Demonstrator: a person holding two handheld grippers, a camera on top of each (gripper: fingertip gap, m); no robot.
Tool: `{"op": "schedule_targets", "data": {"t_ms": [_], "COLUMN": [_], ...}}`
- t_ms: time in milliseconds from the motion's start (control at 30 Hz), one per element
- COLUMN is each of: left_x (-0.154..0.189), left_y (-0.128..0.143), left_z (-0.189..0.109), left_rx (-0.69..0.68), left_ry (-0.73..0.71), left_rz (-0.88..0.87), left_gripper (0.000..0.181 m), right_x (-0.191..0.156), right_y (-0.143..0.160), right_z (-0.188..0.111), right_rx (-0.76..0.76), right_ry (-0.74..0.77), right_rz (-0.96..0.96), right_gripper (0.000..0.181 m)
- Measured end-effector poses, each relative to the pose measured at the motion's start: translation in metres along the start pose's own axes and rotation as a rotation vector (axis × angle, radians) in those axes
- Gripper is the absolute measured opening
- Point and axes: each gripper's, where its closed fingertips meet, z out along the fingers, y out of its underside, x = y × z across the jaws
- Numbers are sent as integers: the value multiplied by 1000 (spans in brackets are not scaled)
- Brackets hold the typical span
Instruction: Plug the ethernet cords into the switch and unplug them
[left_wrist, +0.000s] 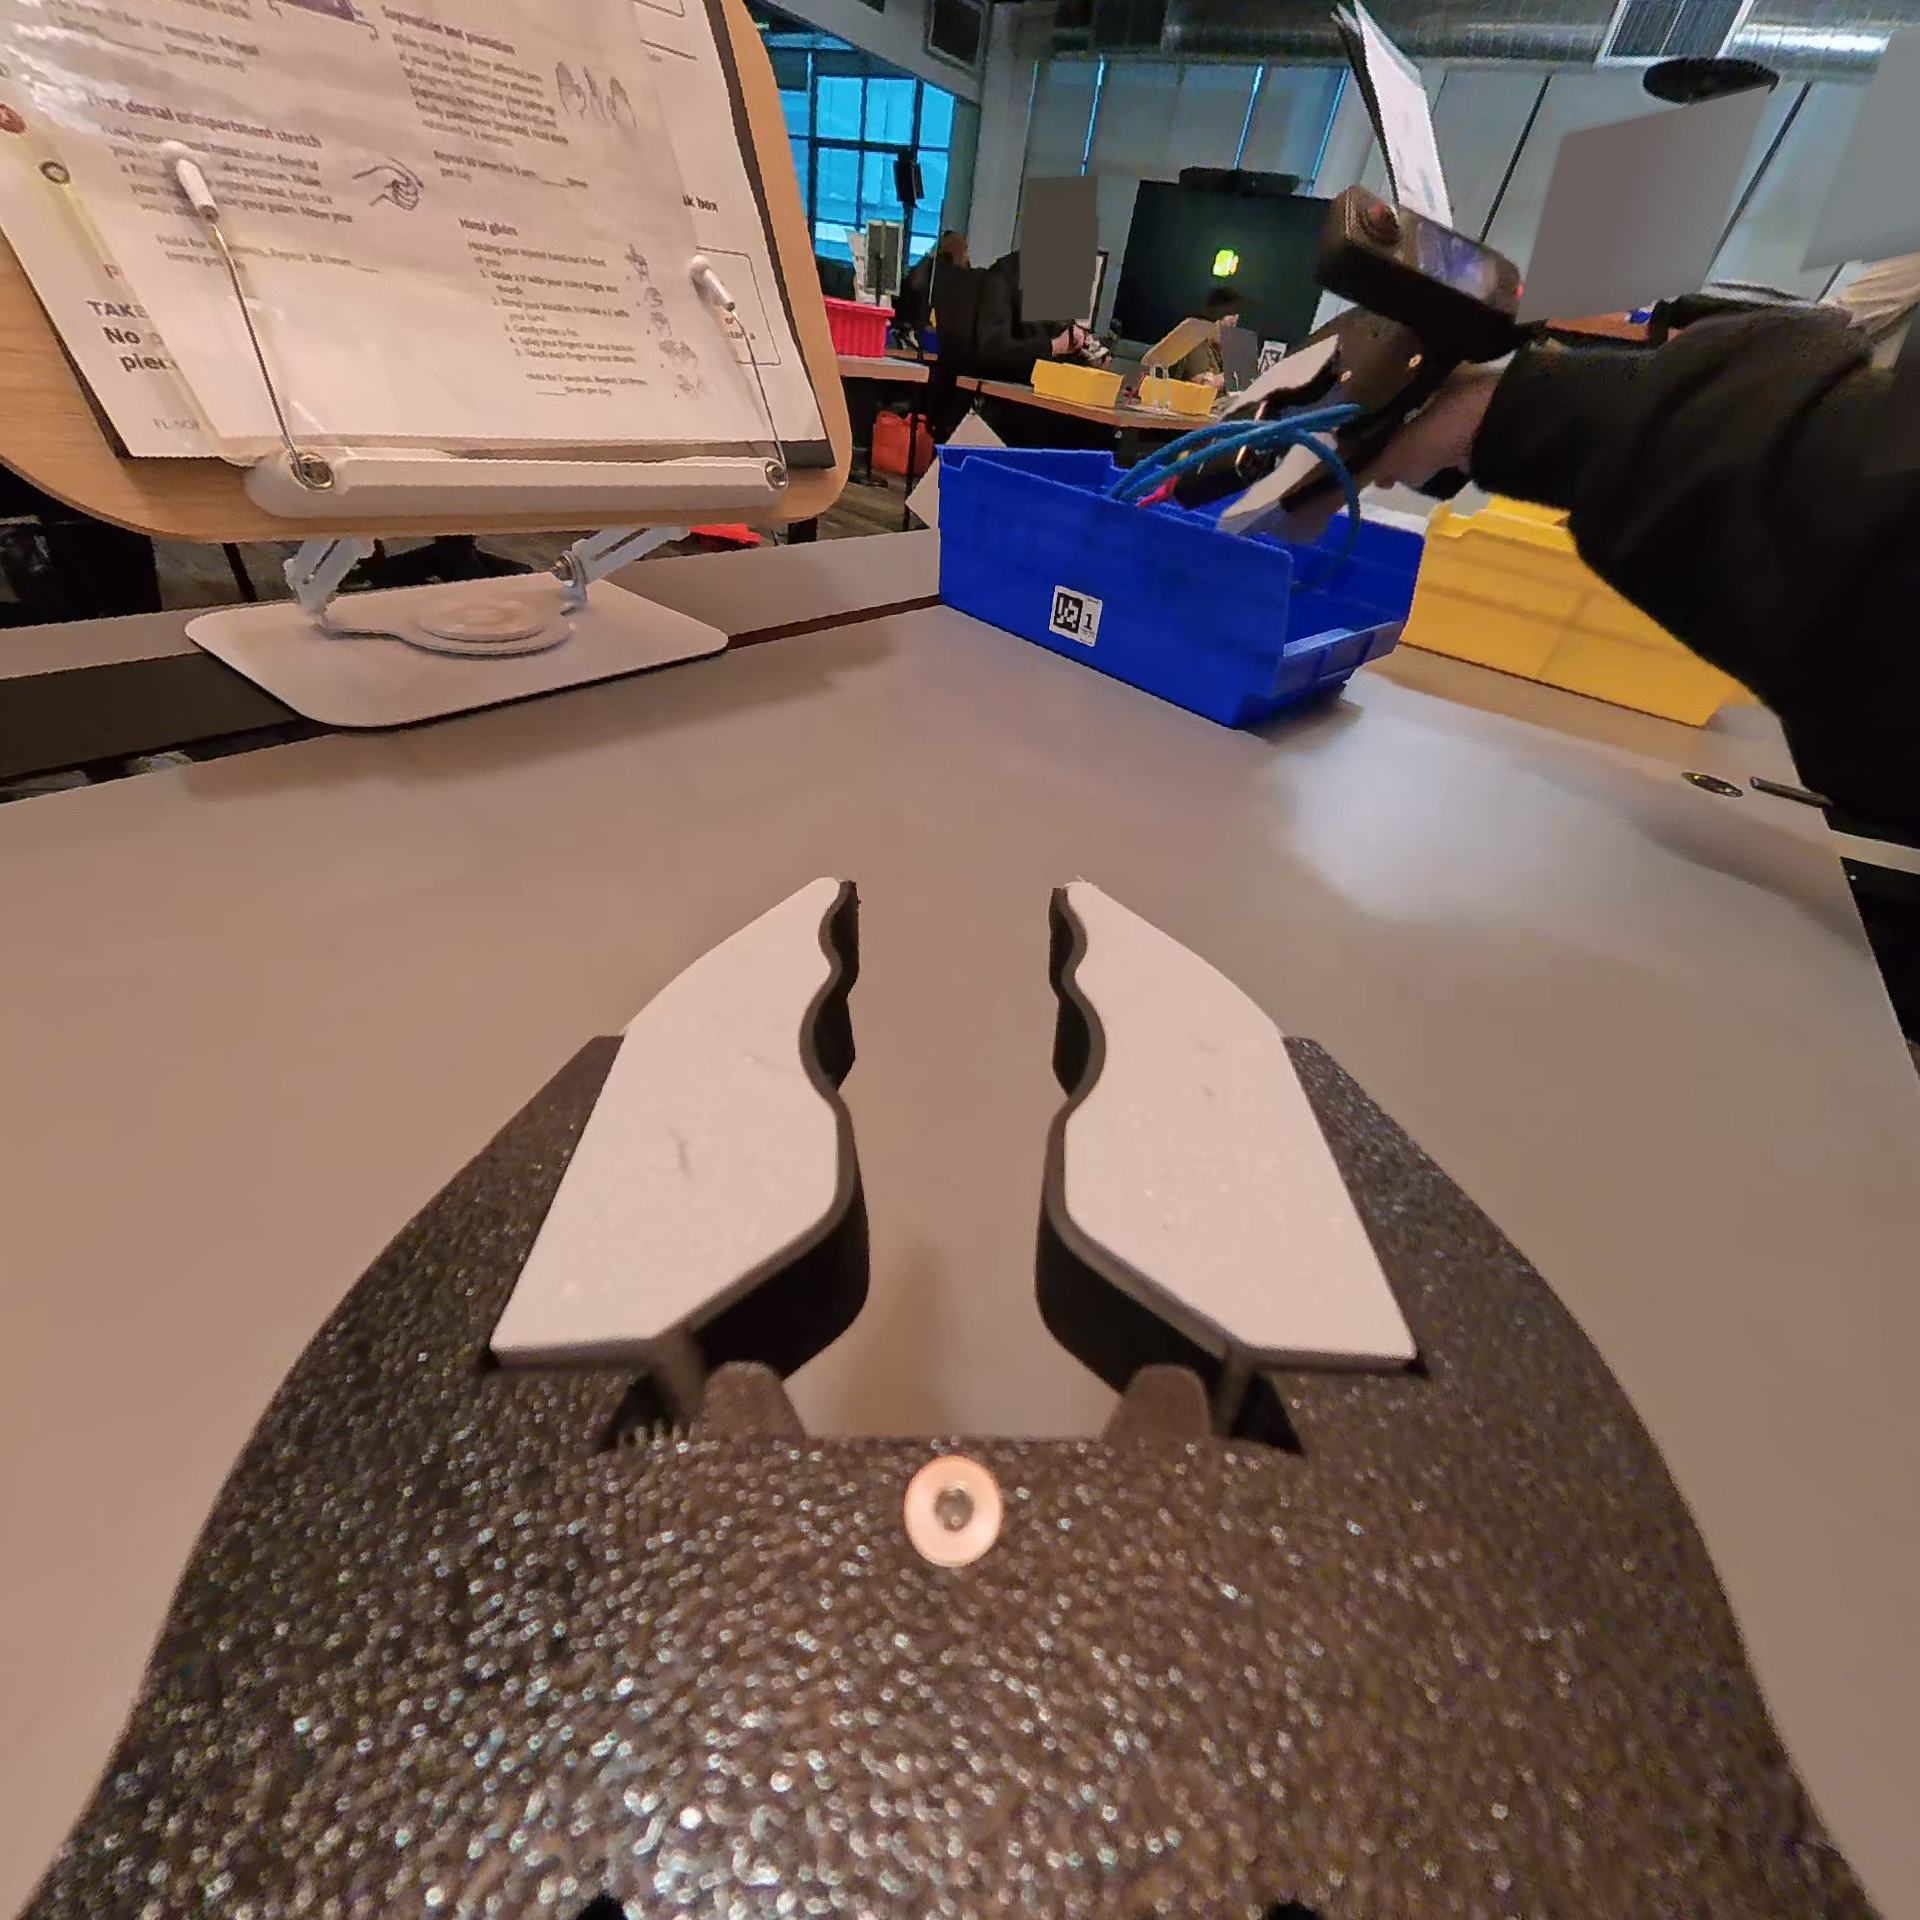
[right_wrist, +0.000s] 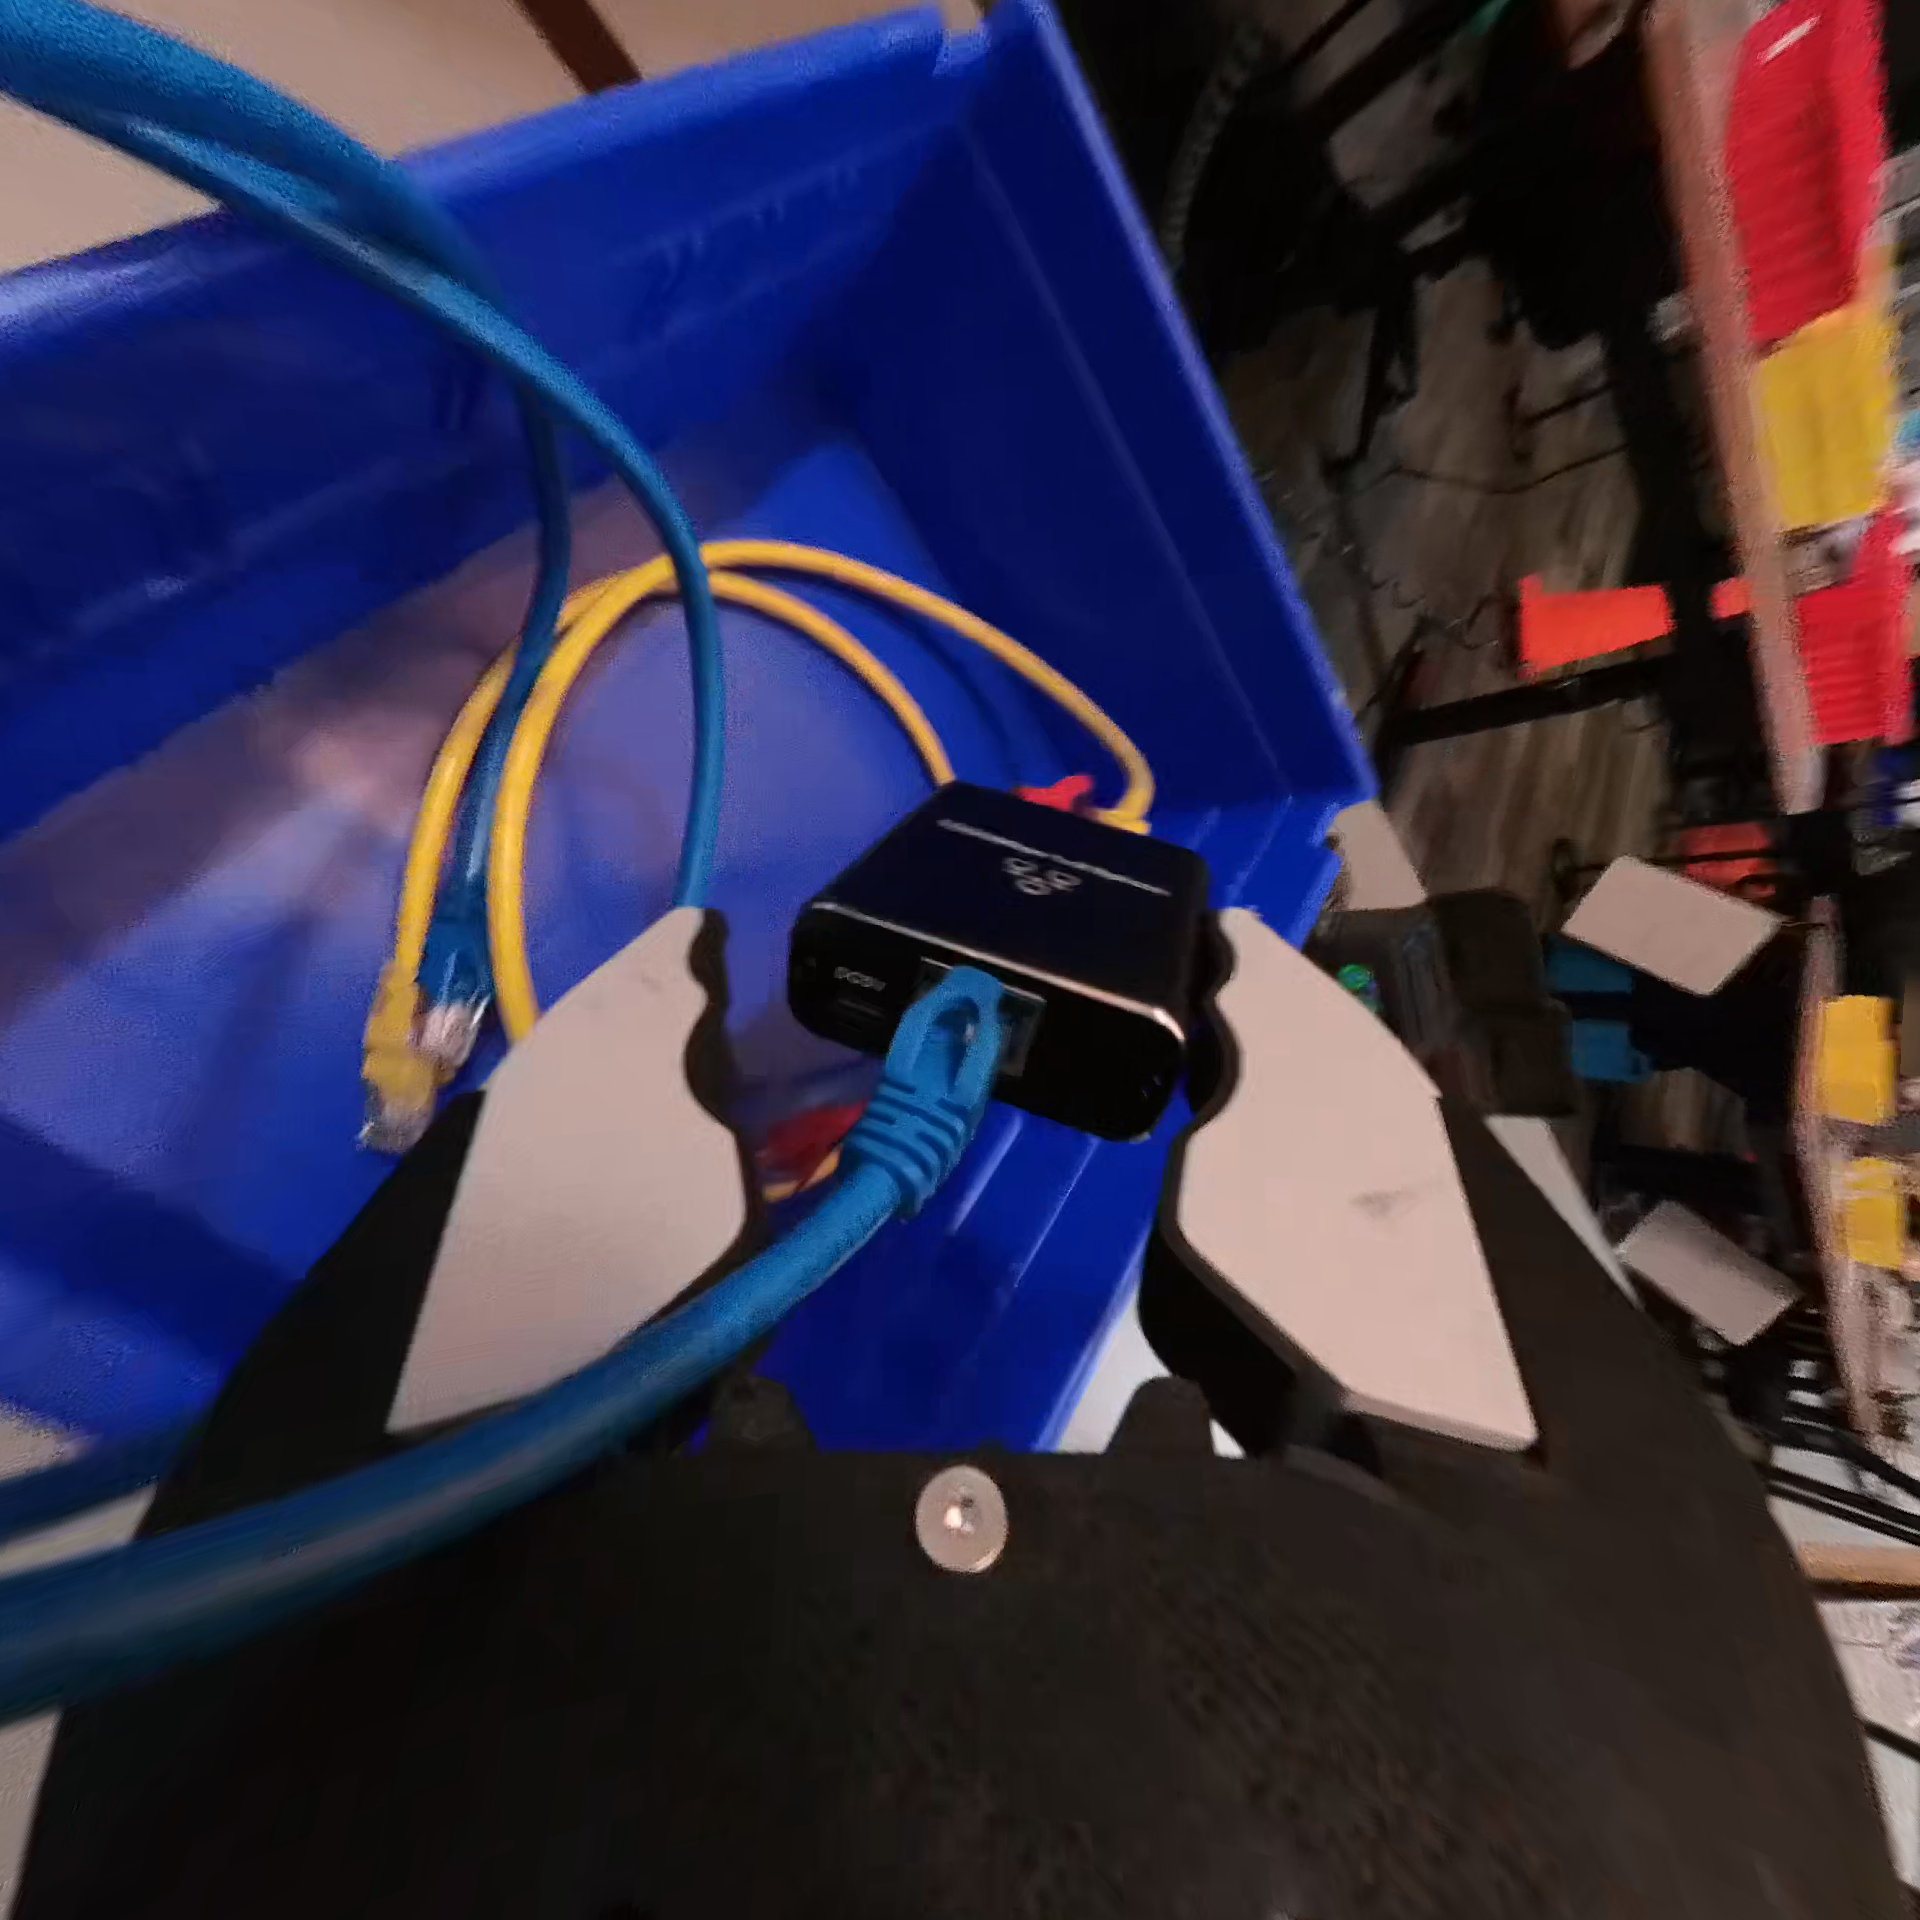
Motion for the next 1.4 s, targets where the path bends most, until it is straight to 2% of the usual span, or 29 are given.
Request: {"op": "schedule_targets", "data": {"t_ms": [33, 133, 233, 367, 467, 567, 733, 867, 967, 1033, 1100, 1167, 1200, 1267, 1400], "left_x": [0, 1, 2, 6, 9, 11, 15, 16, 16, 17, 18, 18, 18, 19, 19], "left_y": [0, 0, 1, 5, 8, 11, 10, 9, 10, 11, 12, 14, 15, 16, 13], "left_z": [0, 0, 1, 4, 7, 9, 8, 7, 8, 8, 9, 11, 11, 12, 10], "left_rx": [0, -2, -11, -37, -60, -78, -68, -60, -66, -71, -83, -98, -105, -111, -90], "left_ry": [-2, -8, -16, -23, -23, -25, -28, -25, -22, -19, -16, -12, -10, -6, -1], "left_rz": [4, 18, 40, 83, 117, 148, 186, 187, 187, 191, 195, 198, 200, 201, 191], "left_gripper": [35, 35, 35, 35, 36, 36, 36, 36, 36, 36, 36, 36, 36, 36, 36], "right_x": [-2, 7, -5, -17, -1, 8, -52, -93, -101, -80, -48, -35, -37, -45, -58], "right_y": [6, 24, 49, 65, 79, 69, 67, 52, 76, 85, 81, 76, 80, 79, 87], "right_z": [-4, -21, -40, -58, -67, -72, -103, -123, -116, -106, -99, -91, -84, -72, -49], "right_rx": [-36, -127, -233, -260, -344, -308, -297, -107, -162, -154, -74, -3, -43, -84, -198], "right_ry": [-42, -53, -168, -226, -131, -56, -343, -347, -221, -106, 3, -18, -58, -111, -109], "right_rz": [6, 6, -12, -42, -128, -74, -9, -93, -139, 34, 380, 699, 788, 864, 885], "right_gripper": [97, 98, 107, 94, 89, 83, 83, 85, 85, 77, 70, 62, 61, 66, 60]}}
